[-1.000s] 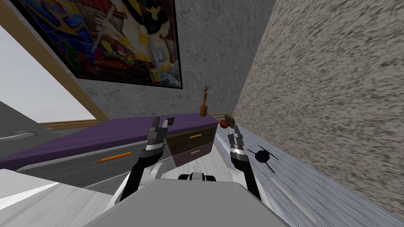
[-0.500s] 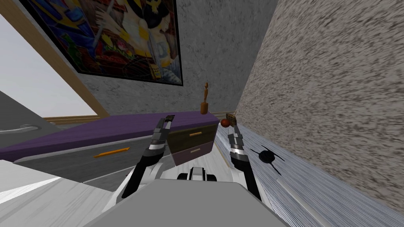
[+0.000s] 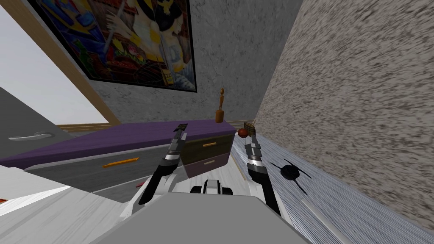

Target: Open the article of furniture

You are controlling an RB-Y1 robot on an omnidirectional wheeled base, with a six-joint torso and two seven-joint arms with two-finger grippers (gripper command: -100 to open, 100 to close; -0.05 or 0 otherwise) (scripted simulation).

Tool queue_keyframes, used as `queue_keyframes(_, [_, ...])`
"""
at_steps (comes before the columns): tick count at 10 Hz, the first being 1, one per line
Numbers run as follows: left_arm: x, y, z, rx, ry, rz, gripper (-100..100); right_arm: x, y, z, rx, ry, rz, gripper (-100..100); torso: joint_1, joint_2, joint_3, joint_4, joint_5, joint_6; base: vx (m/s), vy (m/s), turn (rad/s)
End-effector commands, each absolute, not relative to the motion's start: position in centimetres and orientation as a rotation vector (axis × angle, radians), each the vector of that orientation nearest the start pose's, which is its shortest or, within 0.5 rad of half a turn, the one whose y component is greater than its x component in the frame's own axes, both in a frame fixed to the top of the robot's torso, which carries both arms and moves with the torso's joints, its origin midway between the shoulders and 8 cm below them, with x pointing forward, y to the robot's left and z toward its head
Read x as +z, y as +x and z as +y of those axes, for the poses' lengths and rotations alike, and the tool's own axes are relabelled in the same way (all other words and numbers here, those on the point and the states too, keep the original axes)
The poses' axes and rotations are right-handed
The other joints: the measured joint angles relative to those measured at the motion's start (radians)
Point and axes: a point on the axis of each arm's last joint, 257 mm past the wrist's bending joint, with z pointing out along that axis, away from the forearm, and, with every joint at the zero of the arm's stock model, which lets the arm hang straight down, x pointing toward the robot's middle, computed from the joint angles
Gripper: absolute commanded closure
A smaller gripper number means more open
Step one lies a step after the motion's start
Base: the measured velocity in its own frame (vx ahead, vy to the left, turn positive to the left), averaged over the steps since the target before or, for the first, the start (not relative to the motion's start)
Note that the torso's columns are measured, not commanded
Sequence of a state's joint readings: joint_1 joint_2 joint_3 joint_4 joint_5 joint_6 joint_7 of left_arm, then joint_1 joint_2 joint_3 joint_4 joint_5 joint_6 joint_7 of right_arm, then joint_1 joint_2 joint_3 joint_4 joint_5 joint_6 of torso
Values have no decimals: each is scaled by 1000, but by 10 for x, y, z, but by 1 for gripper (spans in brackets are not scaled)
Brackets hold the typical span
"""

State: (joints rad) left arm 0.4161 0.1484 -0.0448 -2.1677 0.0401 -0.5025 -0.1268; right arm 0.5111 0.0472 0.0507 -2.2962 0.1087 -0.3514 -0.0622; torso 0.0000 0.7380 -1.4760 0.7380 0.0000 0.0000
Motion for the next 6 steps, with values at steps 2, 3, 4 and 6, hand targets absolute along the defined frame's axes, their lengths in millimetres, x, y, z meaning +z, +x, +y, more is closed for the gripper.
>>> queue_keyframes(2, [-36, 393, 254, -1255, -592, 837, -100, -2, 367, -262, 1297, 774, 714, 0, -1, 0, 0, 0, 0, 0, 24, -63, 89])
queue_keyframes(3, [-48, 399, 255, -1251, -606, 855, -100, -2, 367, -262, 1297, 774, 714, 0, -1, 0, 0, 0, 0, 0, 34, -72, 80])
queue_keyframes(4, [-59, 405, 255, -1247, -621, 873, -100, -2, 367, -262, 1297, 774, 714, 0, -1, -1, 0, 0, 0, 0, 36, -69, 88])
queue_keyframes(6, [-73, 411, 256, -1241, -640, 893, -100, -2, 367, -262, 1297, 774, 714, 0, 0, 0, 0, 0, 0, 0, 21, -59, 71])
